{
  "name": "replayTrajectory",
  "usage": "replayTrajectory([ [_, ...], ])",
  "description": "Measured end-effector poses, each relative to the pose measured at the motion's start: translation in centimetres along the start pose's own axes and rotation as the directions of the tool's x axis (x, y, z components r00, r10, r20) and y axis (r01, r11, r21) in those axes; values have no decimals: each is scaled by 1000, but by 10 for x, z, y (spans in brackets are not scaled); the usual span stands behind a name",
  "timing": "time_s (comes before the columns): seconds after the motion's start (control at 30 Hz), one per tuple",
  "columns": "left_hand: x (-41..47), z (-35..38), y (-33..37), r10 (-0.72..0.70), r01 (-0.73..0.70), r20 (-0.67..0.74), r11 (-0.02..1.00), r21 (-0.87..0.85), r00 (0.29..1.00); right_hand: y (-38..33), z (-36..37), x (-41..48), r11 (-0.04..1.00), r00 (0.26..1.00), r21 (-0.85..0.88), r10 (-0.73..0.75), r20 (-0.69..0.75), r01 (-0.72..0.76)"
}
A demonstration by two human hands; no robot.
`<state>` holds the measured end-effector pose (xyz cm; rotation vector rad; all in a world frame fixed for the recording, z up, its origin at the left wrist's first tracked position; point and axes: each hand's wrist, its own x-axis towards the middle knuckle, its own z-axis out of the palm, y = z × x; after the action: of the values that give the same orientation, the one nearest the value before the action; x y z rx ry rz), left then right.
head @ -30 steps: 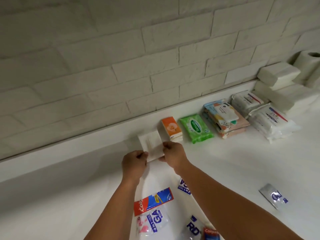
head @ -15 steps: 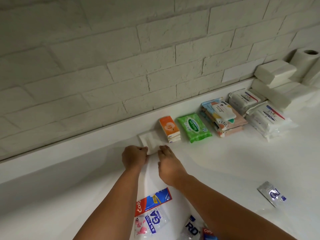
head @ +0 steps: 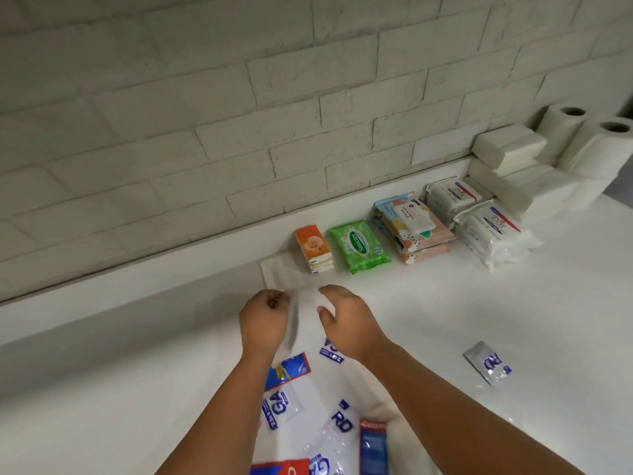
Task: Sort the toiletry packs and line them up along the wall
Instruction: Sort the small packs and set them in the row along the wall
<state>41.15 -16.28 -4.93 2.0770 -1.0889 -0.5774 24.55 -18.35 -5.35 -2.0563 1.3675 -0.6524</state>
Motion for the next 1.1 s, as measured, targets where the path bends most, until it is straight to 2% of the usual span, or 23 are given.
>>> replayTrajectory([
  [0.1, -52, 6, 18, 91, -91, -1, 988, -128, 996, 13, -28, -34, 999, 1000, 34, 5, -20, -5],
  [0.23, -112, 20, 42, 205, -194, 66, 970, -144, 976, 38, -66, -81, 998, 998, 43, 43, -44, -41],
  [0.33, -149, 39, 53, 241, -221, 107, 961, -167, 965, 63, -95, -115, 995, 994, 17, 103, -46, -102],
  [0.47, -201, 66, 63, 251, -236, 189, 967, -96, 949, 96, -133, -159, 974, 976, -67, 219, 4, -218],
  [0.63, -257, 103, 72, 224, -263, 307, 960, 94, 925, 128, -156, -208, 935, 955, -237, 287, 72, -264],
  [0.73, -281, 122, 77, 160, -264, 335, 920, 291, 929, 139, -157, -231, 942, 951, -256, 264, 160, -218],
  [0.87, -300, 136, 87, 96, -226, 308, 878, 422, 947, 147, -152, -252, 963, 962, -262, 123, 245, -57],
  [1.03, -303, 144, 100, -10, -140, 239, 788, 600, 971, 158, -144, -264, 926, 971, -365, -8, 238, 97],
  [1.1, -302, 146, 103, -32, -127, 239, 775, 619, 971, 162, -140, -265, 917, 972, -378, -37, 232, 125],
])
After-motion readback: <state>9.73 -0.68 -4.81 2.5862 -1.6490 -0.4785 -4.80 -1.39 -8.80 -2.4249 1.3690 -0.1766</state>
